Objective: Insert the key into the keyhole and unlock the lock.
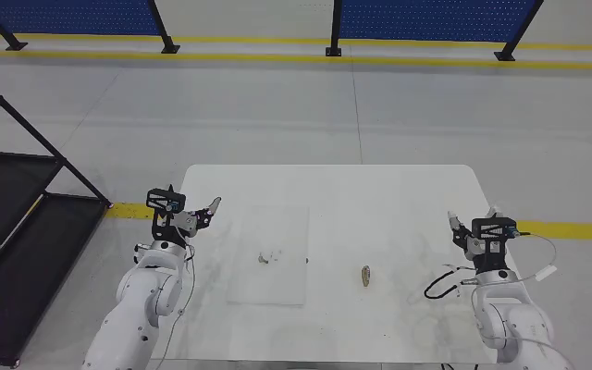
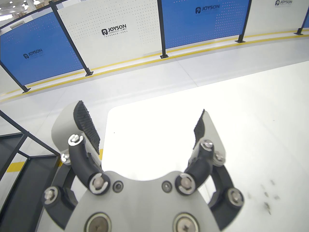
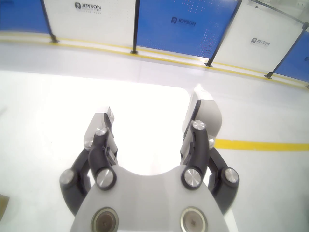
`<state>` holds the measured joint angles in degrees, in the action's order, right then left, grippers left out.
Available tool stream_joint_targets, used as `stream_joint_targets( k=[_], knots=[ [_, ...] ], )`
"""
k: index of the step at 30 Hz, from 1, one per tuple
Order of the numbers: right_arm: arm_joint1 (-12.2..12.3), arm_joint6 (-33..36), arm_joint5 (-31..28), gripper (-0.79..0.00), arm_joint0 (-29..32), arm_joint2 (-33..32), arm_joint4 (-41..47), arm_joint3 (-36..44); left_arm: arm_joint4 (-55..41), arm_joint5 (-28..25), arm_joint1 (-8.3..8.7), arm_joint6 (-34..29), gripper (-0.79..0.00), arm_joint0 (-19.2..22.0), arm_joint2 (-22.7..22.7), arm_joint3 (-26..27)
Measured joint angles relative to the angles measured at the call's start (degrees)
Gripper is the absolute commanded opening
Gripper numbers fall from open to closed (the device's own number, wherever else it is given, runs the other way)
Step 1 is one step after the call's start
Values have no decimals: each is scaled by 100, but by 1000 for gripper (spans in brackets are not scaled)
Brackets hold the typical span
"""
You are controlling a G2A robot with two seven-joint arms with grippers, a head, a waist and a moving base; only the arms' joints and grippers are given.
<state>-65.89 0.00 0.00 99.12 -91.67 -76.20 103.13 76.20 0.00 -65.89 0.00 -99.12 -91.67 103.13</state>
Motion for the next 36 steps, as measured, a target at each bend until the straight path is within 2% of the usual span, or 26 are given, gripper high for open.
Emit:
stream_joint_targets(
  k=[1,2,6,14,18,21,28,36],
  knots=[
    [0,0,0,-200,0,0,0,0,0,0,0,0,0,0,0,0],
    [0,0,0,0,0,0,0,0,0,0,0,0,0,0,0,0],
    [0,0,0,0,0,0,0,0,-120,-82,-5,-99,0,66,4,16],
    [0,0,0,0,0,0,0,0,-425,-384,-7,-977,0,409,3,444],
    [0,0,0,0,0,0,0,0,-804,-565,-10,-1672,0,626,48,659],
    [0,0,0,0,0,0,0,0,-1235,-629,-11,-2471,0,838,111,733],
    [0,0,0,0,0,0,0,0,-2403,-658,9,-5162,0,1454,405,741],
    [0,0,0,0,0,0,0,0,-3558,-308,39,-7280,0,2001,689,512]
  ],
)
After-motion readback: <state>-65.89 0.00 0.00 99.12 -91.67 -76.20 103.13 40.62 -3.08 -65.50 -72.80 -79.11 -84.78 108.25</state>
